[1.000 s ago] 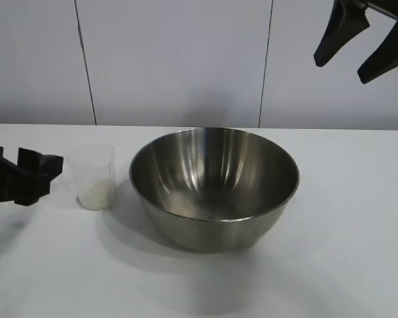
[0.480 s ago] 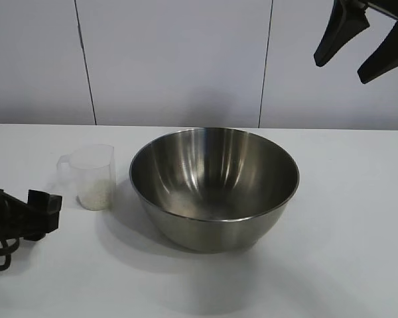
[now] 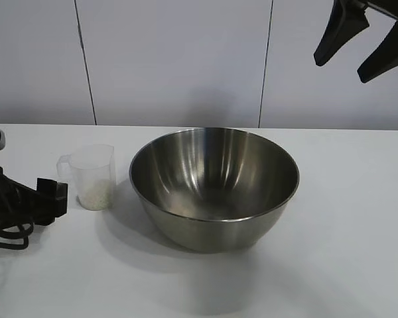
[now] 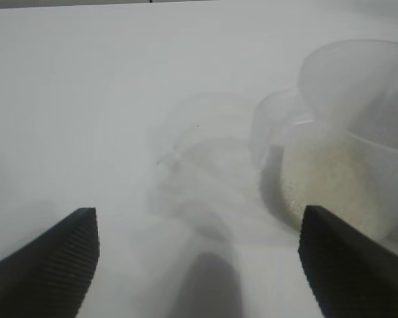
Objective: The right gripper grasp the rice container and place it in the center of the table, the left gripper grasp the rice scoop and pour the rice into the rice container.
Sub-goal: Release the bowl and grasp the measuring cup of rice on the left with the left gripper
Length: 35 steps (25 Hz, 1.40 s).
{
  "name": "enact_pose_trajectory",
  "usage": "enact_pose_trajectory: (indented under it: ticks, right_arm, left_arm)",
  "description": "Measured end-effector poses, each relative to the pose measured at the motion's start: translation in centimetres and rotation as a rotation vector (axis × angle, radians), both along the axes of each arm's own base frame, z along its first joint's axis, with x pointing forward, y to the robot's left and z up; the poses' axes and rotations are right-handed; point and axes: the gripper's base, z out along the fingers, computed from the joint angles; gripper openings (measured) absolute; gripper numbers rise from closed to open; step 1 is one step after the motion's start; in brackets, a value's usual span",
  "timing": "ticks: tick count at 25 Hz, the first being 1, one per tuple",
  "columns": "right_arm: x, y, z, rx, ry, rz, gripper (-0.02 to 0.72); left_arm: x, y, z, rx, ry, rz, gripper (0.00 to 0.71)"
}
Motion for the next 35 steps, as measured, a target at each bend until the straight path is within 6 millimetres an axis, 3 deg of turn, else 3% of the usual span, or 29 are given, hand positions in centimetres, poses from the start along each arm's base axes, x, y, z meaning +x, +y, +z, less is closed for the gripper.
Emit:
enact_pose_trajectory:
  ticks: [11, 16, 22, 35]
  right_arm:
    - [0.0, 0.0, 0.0, 0.000, 0.000, 0.000, 0.442]
    - [0.0, 0.0, 0.0, 0.000, 0.000, 0.000, 0.442]
    - [0.0, 0.0, 0.0, 0.000, 0.000, 0.000, 0.442]
    - [0.1, 0.0, 0.1, 0.000, -0.012, -0.004, 0.442]
  left_arm:
    - [2.2, -0.8, 0.3, -0.028, -0.059, 0.010, 0.569]
    - [2.2, -0.8, 0.3, -0.028, -0.060, 0.010, 0.559]
    - [2.2, -0.8, 0.3, -0.028, -0.060, 0.010, 0.470]
    - [3.2, -1.2, 0.8, -0.042, -0.094, 0.010, 0.440]
